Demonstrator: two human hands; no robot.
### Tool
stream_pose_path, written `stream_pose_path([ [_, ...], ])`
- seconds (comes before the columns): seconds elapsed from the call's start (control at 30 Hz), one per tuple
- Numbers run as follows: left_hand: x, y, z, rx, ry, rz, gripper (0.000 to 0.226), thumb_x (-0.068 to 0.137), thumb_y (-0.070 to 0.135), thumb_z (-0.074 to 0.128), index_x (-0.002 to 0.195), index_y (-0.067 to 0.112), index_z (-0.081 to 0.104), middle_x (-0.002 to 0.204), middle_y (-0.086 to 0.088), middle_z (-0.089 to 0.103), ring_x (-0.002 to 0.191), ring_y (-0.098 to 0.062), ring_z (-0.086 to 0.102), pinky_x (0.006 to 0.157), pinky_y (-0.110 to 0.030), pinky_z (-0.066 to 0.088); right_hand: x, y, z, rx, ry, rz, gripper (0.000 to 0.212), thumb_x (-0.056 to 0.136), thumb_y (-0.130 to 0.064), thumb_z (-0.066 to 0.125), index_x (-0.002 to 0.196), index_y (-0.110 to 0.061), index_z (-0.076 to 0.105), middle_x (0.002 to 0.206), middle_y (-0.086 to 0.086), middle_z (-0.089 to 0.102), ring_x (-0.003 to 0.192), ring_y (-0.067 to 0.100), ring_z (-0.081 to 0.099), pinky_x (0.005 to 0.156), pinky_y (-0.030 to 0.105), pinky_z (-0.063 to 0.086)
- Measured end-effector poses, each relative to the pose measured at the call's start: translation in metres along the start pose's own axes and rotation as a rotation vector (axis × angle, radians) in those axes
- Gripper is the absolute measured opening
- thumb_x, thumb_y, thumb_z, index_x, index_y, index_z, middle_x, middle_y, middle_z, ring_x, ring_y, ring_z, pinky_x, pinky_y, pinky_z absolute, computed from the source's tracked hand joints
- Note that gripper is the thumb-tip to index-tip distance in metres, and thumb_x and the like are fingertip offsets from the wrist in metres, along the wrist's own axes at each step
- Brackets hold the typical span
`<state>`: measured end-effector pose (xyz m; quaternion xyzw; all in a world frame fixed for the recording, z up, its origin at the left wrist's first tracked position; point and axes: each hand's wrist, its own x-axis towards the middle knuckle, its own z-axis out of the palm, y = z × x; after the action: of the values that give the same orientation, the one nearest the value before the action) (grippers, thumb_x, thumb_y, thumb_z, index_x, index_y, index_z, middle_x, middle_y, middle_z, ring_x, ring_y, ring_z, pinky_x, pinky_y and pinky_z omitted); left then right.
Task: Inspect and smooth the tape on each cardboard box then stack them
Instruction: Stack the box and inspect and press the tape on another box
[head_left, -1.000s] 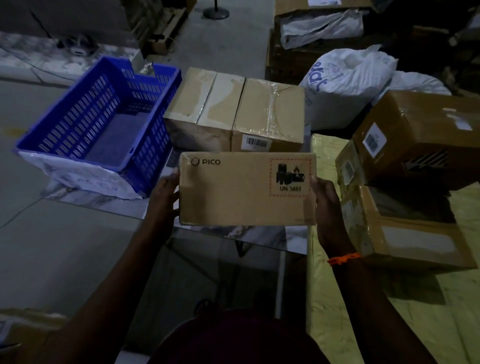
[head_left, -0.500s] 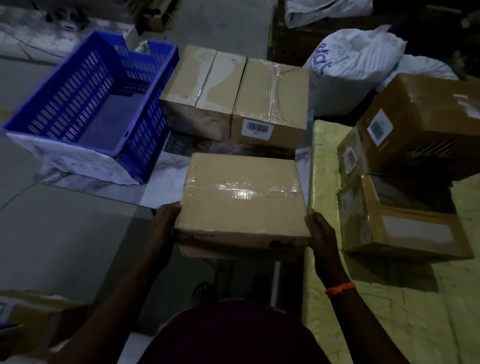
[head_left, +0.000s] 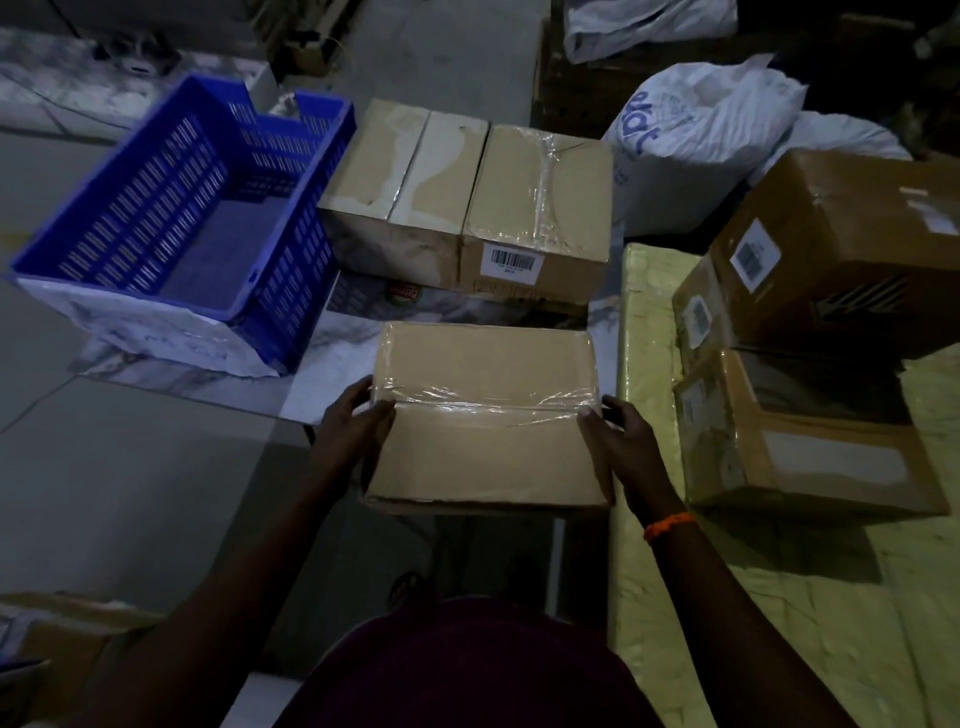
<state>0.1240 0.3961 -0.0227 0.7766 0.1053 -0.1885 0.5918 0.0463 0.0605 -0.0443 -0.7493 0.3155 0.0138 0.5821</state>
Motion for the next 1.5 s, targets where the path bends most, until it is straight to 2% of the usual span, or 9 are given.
stream_pose_path([
  [0.2, 0.024, 0.023, 0.012, -0.019, -0.017, 0.015, 0.043, 0.100, 0.029, 0.063, 0.142, 0.021, 0.055, 0.125, 0.001, 0.064, 0.114, -0.019, 0.063, 0.078, -0.032, 0.052, 0.023, -0.024, 0.009, 0.046, -0.083, -0.077, 0.041, 0.096, -0.041, 0.071, 0.132, -0.022, 0.066, 0.121, -0.001, 0.074, 0.107, 0.016, 0.072, 0.091, 0.036, 0.060],
  [0.43, 0.009, 0.058, 0.003, -0.391, 0.069, 0.030, 0.039, 0.100, 0.047, 0.057, 0.132, 0.024, 0.054, 0.135, 0.002, 0.060, 0.126, -0.021, 0.058, 0.100, -0.048, 0.050, 0.002, -0.060, -0.009, 0.278, 0.068, -0.187, 0.054, 0.088, -0.071, 0.063, 0.118, -0.026, 0.062, 0.119, -0.004, 0.072, 0.112, 0.013, 0.069, 0.092, 0.038, 0.057],
  [0.67, -0.009, 0.069, 0.016, -0.396, 0.070, 0.095, 0.019, 0.105, 0.053, 0.043, 0.113, 0.041, 0.055, 0.126, 0.011, 0.059, 0.130, -0.018, 0.052, 0.107, -0.049, 0.045, -0.015, -0.052, -0.013, 0.338, 0.143, -0.170, 0.013, 0.107, -0.040, 0.046, 0.110, -0.034, 0.058, 0.102, -0.020, 0.070, 0.101, 0.000, 0.068, 0.084, 0.025, 0.060],
  [0.8, -0.012, 0.038, 0.016, -0.333, 0.007, 0.053, 0.060, 0.086, 0.060, 0.060, 0.134, 0.023, 0.056, 0.136, -0.003, 0.061, 0.127, -0.020, 0.059, 0.109, -0.056, 0.046, -0.026, -0.034, -0.010, 0.276, 0.164, -0.133, 0.067, 0.084, -0.074, 0.064, 0.124, -0.020, 0.060, 0.120, -0.004, 0.067, 0.112, 0.009, 0.066, 0.095, 0.039, 0.058],
  [0.93, -0.013, 0.025, 0.023, -0.346, 0.003, 0.041, 0.060, 0.087, 0.051, 0.061, 0.135, 0.016, 0.054, 0.133, -0.007, 0.063, 0.124, -0.022, 0.062, 0.109, -0.055, 0.046, -0.026, -0.025, -0.013, 0.240, 0.171, -0.125, 0.052, 0.076, -0.067, 0.069, 0.115, -0.034, 0.062, 0.123, 0.000, 0.068, 0.117, 0.018, 0.064, 0.101, 0.051, 0.055],
  [1.1, -0.001, 0.025, 0.024, -0.346, -0.016, 0.049, 0.052, 0.090, 0.050, 0.063, 0.131, 0.020, 0.056, 0.131, -0.004, 0.064, 0.123, -0.019, 0.062, 0.109, -0.052, 0.047, -0.021, -0.031, -0.015, 0.210, 0.179, -0.157, 0.040, 0.091, -0.049, 0.071, 0.120, -0.023, 0.060, 0.118, -0.003, 0.068, 0.113, 0.015, 0.065, 0.099, 0.053, 0.056],
  [1.23, 0.005, 0.027, 0.018, -0.165, -0.008, 0.123, 0.066, 0.087, 0.058, 0.059, 0.141, 0.021, 0.052, 0.137, 0.000, 0.061, 0.126, -0.015, 0.060, 0.106, -0.043, 0.049, -0.023, -0.039, -0.011, 0.077, 0.217, -0.169, 0.040, 0.094, -0.042, 0.071, 0.125, -0.022, 0.056, 0.123, 0.000, 0.066, 0.118, 0.020, 0.064, 0.091, 0.029, 0.057],
  [1.33, 0.005, 0.034, 0.018, 0.176, 0.167, 0.458, 0.059, 0.096, 0.049, 0.058, 0.146, 0.018, 0.048, 0.146, 0.000, 0.052, 0.130, -0.009, 0.050, 0.104, -0.034, 0.046, -0.027, -0.051, -0.004, -0.245, 0.367, -0.430, 0.052, 0.096, -0.017, 0.071, 0.143, -0.010, 0.050, 0.141, 0.012, 0.056, 0.129, 0.021, 0.054, 0.095, 0.004, 0.042],
  [1.5, 0.009, 0.064, 0.053, 0.691, 0.008, 0.826, 0.054, 0.102, 0.041, 0.045, 0.151, 0.018, 0.044, 0.160, -0.007, 0.038, 0.152, -0.024, 0.028, 0.118, -0.052, 0.033, -0.012, -0.076, 0.022, -0.700, 0.141, -0.697, 0.064, 0.099, -0.039, 0.057, 0.153, -0.008, 0.044, 0.164, 0.014, 0.036, 0.155, 0.029, 0.024, 0.123, 0.043, 0.022],
])
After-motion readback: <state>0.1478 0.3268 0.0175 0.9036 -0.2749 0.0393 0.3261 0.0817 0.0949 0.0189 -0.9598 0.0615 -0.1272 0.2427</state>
